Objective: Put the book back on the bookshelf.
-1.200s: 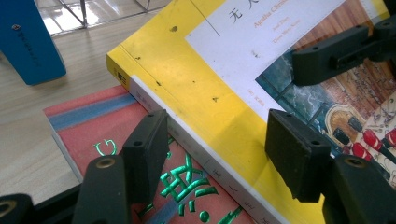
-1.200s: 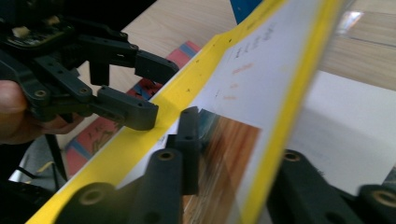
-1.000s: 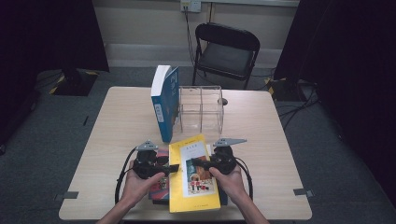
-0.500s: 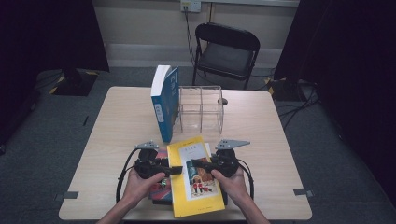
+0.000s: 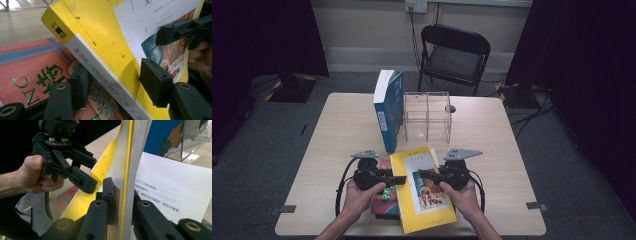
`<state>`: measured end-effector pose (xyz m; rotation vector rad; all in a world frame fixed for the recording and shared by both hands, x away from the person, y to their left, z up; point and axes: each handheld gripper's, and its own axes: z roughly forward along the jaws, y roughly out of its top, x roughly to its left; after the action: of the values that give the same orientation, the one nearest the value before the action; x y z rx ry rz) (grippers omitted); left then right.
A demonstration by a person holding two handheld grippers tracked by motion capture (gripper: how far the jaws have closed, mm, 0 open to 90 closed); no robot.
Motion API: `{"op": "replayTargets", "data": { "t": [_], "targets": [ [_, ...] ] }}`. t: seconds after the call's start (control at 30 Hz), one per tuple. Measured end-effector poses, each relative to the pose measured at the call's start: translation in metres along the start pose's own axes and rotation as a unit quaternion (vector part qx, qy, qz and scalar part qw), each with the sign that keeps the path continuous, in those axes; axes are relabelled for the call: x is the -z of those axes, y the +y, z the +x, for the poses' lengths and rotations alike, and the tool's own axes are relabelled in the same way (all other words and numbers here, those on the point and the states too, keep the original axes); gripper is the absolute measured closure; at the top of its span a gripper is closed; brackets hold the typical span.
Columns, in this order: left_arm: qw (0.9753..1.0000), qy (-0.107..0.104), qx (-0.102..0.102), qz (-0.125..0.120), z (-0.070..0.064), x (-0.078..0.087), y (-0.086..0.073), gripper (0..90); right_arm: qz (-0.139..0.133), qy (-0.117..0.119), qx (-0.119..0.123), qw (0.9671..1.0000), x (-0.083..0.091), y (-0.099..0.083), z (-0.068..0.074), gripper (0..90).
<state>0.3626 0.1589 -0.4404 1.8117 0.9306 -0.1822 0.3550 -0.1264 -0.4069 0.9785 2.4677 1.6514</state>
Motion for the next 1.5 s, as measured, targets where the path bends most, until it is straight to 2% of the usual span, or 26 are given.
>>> {"op": "replayTargets", "data": {
  "t": [0.2,0.33,0.43,0.47,0.57,0.8,0.87,0.97,1.13,1.2,1.33,1.4,1.47,1.5],
  "targets": [
    [0.9999,-0.016,0.005,-0.005,-0.002,-0.002,0.001,43.5,-0.010,0.011,0.009,0.9999,0.003,0.001,0.001,84.6],
    [0.9998,-0.017,0.003,-0.009,-0.005,-0.002,0.003,43.6,-0.015,0.009,0.010,0.9998,0.004,0.002,0.002,84.7],
    [0.9996,-0.028,0.001,-0.011,-0.006,-0.002,0.005,46.7,-0.018,0.007,0.007,0.9998,0.005,0.003,0.002,84.5],
    [0.9995,-0.031,-0.004,-0.009,-0.006,-0.002,0.007,48.6,-0.018,0.006,0.008,0.9998,0.005,0.003,0.001,84.2],
    [0.9994,-0.021,-0.023,-0.012,-0.011,-0.003,0.012,54.7,0.000,-0.028,0.019,0.9994,0.003,0.007,0.004,80.5],
    [0.9991,-0.026,-0.021,-0.027,-0.011,0.005,0.020,59.8,-0.005,-0.029,0.029,0.9992,0.003,0.014,0.005,79.7],
    [0.9988,-0.025,-0.022,-0.035,-0.011,0.008,0.024,61.9,-0.015,-0.028,0.031,0.9990,0.004,0.018,0.006,79.7],
    [0.9977,-0.017,-0.041,-0.051,-0.017,0.014,0.033,63.6,-0.031,-0.027,0.033,0.9986,0.006,0.024,0.007,80.0],
    [0.9943,-0.009,-0.065,-0.084,-0.027,0.023,0.050,68.9,-0.062,-0.023,0.046,0.9968,0.014,0.040,0.009,82.1],
    [0.9931,-0.003,-0.078,-0.087,-0.031,0.025,0.055,70.1,-0.071,-0.022,0.048,0.9960,0.016,0.044,0.010,82.9],
    [0.9922,-0.003,-0.083,-0.093,-0.033,0.026,0.058,71.8,-0.085,-0.018,0.048,0.9951,0.018,0.045,0.009,83.5],
    [0.9916,-0.007,-0.085,-0.097,-0.034,0.026,0.056,71.9,-0.089,-0.018,0.047,0.9947,0.018,0.043,0.008,81.0],
    [0.9905,-0.010,-0.091,-0.102,-0.039,0.025,0.055,72.9,-0.091,-0.031,0.046,0.9943,0.019,0.040,0.008,67.8],
    [0.9895,-0.006,-0.102,-0.102,-0.043,0.025,0.055,73.2,-0.088,-0.041,0.048,0.9941,0.020,0.039,0.008,61.6]
  ]
}}
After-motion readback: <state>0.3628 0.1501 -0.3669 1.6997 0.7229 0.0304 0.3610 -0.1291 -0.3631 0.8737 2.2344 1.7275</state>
